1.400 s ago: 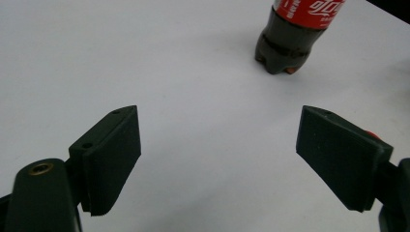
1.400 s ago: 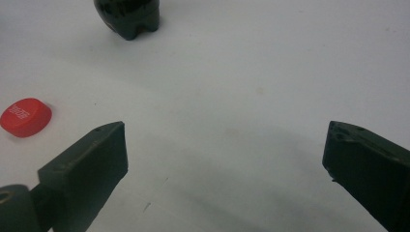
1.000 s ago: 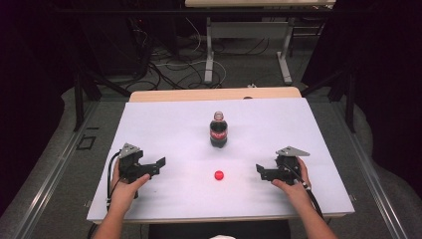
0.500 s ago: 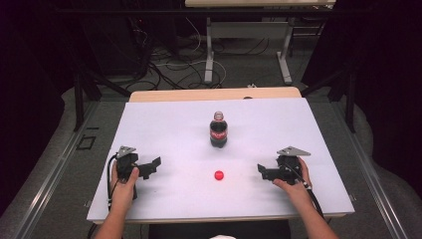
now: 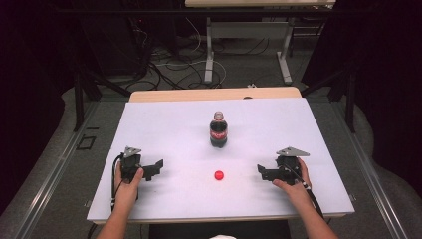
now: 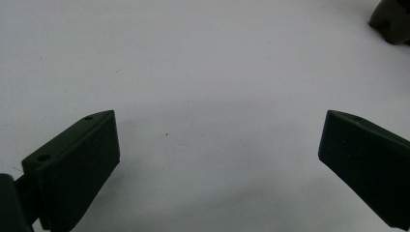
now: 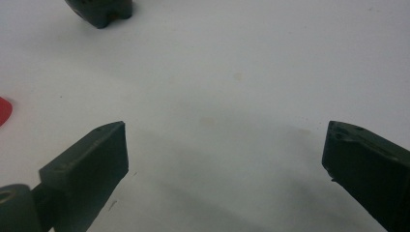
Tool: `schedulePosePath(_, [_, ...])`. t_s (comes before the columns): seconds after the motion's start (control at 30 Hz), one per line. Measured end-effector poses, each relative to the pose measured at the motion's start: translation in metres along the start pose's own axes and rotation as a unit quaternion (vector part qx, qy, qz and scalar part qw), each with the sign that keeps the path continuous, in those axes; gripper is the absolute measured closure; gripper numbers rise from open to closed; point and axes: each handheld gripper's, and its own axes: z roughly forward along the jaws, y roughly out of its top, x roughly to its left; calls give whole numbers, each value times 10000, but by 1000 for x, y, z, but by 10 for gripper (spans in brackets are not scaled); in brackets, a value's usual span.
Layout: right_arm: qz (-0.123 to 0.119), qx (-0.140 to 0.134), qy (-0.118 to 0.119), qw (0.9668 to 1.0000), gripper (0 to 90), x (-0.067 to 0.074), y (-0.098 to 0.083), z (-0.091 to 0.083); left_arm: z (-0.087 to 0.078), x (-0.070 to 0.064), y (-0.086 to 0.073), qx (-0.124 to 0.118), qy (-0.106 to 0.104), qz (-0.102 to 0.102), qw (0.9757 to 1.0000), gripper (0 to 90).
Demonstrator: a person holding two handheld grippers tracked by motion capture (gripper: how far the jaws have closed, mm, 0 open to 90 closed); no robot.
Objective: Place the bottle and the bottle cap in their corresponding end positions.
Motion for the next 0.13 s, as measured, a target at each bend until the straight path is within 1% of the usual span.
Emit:
schedulePosePath(0.07, [10, 13, 11, 10000, 22, 0, 0, 0, 0, 0, 0, 14, 14, 20, 10000, 14])
schedulePosePath(0.1, [4, 19, 8, 10000, 22, 0, 0, 0, 0, 0, 1, 59, 7, 49, 10000, 14])
schedulePosePath(0.13, [-31, 15, -8, 10000, 22, 0, 0, 1, 0, 0, 1, 36, 36, 71, 10000, 13])
